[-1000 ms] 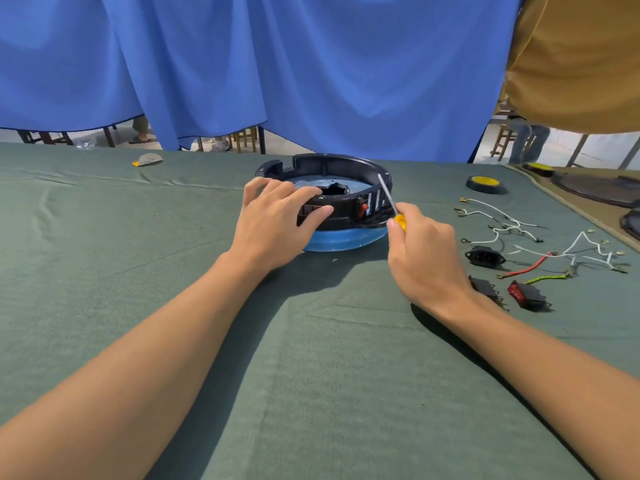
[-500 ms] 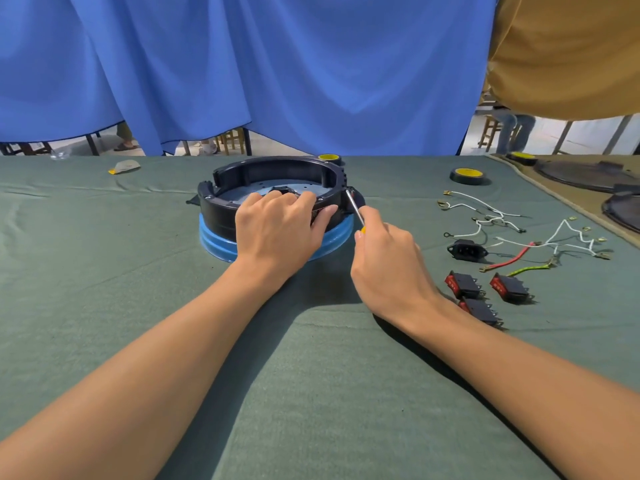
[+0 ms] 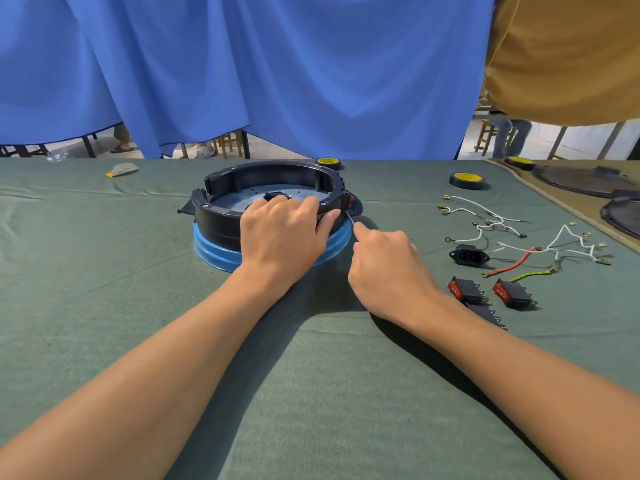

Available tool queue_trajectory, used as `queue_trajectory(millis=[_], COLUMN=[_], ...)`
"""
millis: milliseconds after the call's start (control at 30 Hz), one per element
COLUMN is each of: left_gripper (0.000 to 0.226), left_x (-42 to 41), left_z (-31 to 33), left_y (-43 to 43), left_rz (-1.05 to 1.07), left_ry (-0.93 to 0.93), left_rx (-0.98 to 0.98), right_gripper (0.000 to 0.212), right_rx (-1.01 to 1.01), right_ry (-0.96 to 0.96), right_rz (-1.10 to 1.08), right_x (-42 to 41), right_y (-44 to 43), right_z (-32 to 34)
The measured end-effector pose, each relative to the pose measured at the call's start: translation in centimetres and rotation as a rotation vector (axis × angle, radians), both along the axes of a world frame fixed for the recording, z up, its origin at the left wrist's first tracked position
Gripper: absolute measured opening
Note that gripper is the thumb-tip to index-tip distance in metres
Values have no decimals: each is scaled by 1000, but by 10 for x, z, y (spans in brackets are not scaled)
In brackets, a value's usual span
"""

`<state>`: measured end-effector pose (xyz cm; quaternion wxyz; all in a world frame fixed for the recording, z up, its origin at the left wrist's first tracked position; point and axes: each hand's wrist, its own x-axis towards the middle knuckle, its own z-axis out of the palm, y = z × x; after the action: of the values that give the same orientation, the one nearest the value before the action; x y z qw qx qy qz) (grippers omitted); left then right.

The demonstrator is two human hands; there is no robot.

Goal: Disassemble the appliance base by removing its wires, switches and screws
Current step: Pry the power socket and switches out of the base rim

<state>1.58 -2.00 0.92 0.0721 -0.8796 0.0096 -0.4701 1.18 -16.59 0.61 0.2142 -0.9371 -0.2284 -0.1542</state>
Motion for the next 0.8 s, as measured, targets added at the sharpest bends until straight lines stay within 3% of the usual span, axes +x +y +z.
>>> queue_trajectory(millis=[167,333,567,667,800], left_gripper=[41,42,40,42,43], left_x=[-4,8,11,13,12], left_z=[6,17,17,17,15], left_y=[-2,13,19,20,20], left_rz=[37,-35,-102,-101,-81], left_ry=[71,223,268,300,279], left_rx=[43,156,119,110,99], right_gripper=[7,25,15,15,16], right_rx=[124,593,1292,1403,1382], right_ry=[254,537,741,755,785], right_rz=[-81,-222,-163,-134,-148], right_x=[-8,-5,0,-2,-3], right_y=[18,41,69,77,71], right_z=[11,11,-1,-4,-2])
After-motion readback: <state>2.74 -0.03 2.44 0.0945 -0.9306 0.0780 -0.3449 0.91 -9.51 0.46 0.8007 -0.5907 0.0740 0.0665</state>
